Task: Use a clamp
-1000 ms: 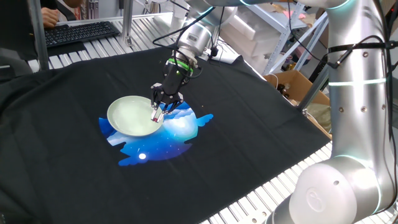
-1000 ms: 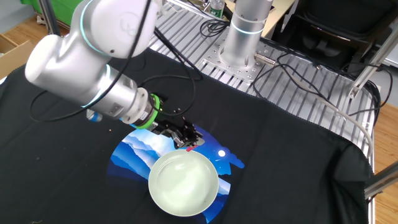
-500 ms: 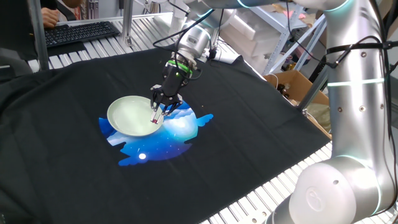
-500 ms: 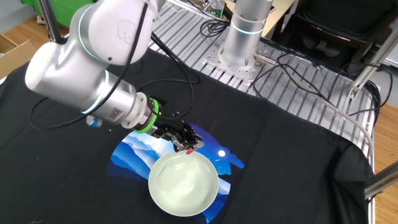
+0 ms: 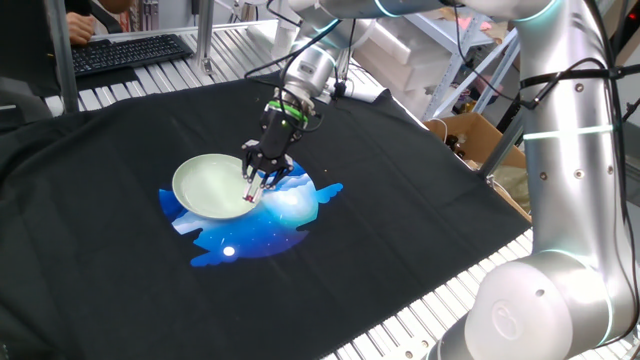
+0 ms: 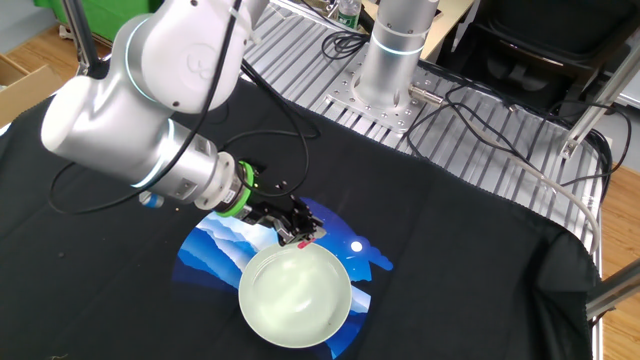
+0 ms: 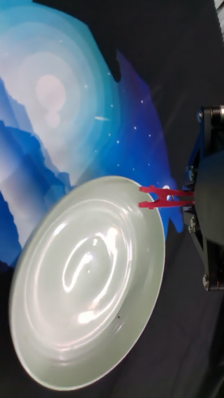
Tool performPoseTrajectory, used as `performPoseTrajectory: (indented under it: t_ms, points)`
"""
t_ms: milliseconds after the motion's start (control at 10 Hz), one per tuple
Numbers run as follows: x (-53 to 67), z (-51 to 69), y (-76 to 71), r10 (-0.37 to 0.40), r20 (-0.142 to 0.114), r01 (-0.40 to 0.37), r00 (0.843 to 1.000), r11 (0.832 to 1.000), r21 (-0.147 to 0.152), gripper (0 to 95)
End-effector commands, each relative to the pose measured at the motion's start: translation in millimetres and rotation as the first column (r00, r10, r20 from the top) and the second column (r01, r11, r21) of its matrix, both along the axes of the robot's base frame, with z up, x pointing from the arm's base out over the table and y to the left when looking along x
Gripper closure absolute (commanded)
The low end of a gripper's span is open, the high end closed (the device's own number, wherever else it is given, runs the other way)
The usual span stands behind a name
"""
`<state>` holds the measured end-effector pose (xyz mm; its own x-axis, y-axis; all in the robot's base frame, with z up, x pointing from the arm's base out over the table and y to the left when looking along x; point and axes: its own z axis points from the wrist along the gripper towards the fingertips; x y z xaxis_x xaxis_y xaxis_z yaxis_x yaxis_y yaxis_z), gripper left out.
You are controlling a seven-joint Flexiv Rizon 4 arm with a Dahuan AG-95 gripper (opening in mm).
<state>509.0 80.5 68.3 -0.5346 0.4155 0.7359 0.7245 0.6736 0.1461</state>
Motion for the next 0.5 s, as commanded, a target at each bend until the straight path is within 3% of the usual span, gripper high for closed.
performPoseTrajectory:
  t_ms: [100,500]
  points:
    - [-1.2,-2.3,-0.9,-0.001,0.002,0.001,1.0,1.0,0.001,95.0]
    - [-4.2,-9.1,-5.3,0.002,-0.004,-0.002,1.0,1.0,0.009,95.0]
